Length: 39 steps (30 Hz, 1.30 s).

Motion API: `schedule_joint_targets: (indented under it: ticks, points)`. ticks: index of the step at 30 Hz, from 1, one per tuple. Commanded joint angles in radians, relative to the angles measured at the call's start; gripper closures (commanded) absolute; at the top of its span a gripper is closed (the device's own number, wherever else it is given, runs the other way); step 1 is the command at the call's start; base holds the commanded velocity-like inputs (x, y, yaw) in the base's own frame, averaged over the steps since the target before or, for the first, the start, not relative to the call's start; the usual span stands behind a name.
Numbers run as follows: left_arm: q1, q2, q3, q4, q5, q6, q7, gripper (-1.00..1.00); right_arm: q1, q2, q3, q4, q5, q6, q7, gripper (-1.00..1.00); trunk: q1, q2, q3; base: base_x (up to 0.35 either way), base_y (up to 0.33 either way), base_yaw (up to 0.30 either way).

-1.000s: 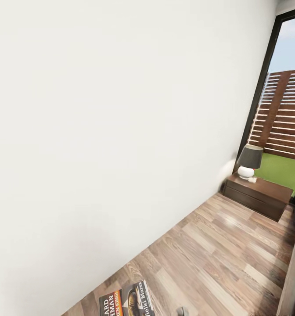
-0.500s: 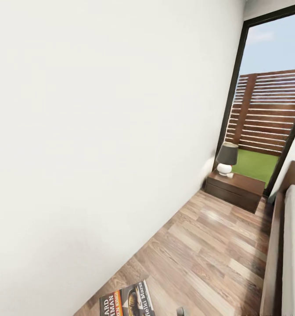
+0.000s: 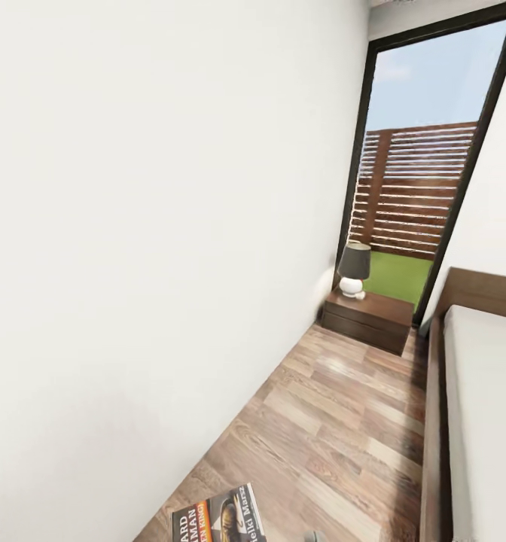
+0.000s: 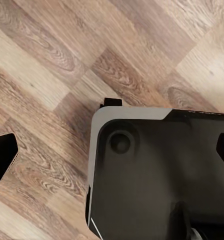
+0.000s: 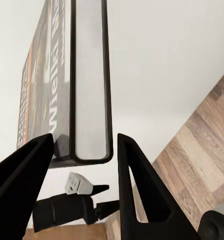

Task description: In the bedroom, move the book from the bed onto either nightstand, and place the two sandals side by side next to the bed.

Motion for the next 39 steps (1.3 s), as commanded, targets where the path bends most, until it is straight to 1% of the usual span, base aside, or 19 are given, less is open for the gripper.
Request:
schedule_joint_targets:
  ticks: [1,11,30,39]
  points:
    - [0.000,0.000,-0.008,0.001,0.010,-0.003,-0.003,-1.00,-0.001,0.000,0.003,0.000,-0.012,0.011,0.003,1.00,0.001,-0.001,0.000,0.228,0.041,-0.279]
    - [0.000,0.000,-0.009,0.000,0.010,-0.003,-0.003,-1.00,-0.001,0.000,0.002,0.000,-0.012,0.011,0.003,1.00,0.001,-0.001,0.000,0.261,0.064,-0.279]
    - [0.000,0.000,-0.010,0.000,0.010,-0.003,-0.003,-1.00,-0.001,0.000,0.001,0.001,-0.012,0.011,0.003,1.00,0.001,-0.001,0.000,0.310,0.107,-0.279]
    - [0.000,0.000,-0.010,0.000,0.010,-0.003,-0.003,-1.00,-0.001,0.000,0.001,0.001,-0.012,0.011,0.003,1.00,0.001,-0.001,0.000,0.328,0.033,-0.279]
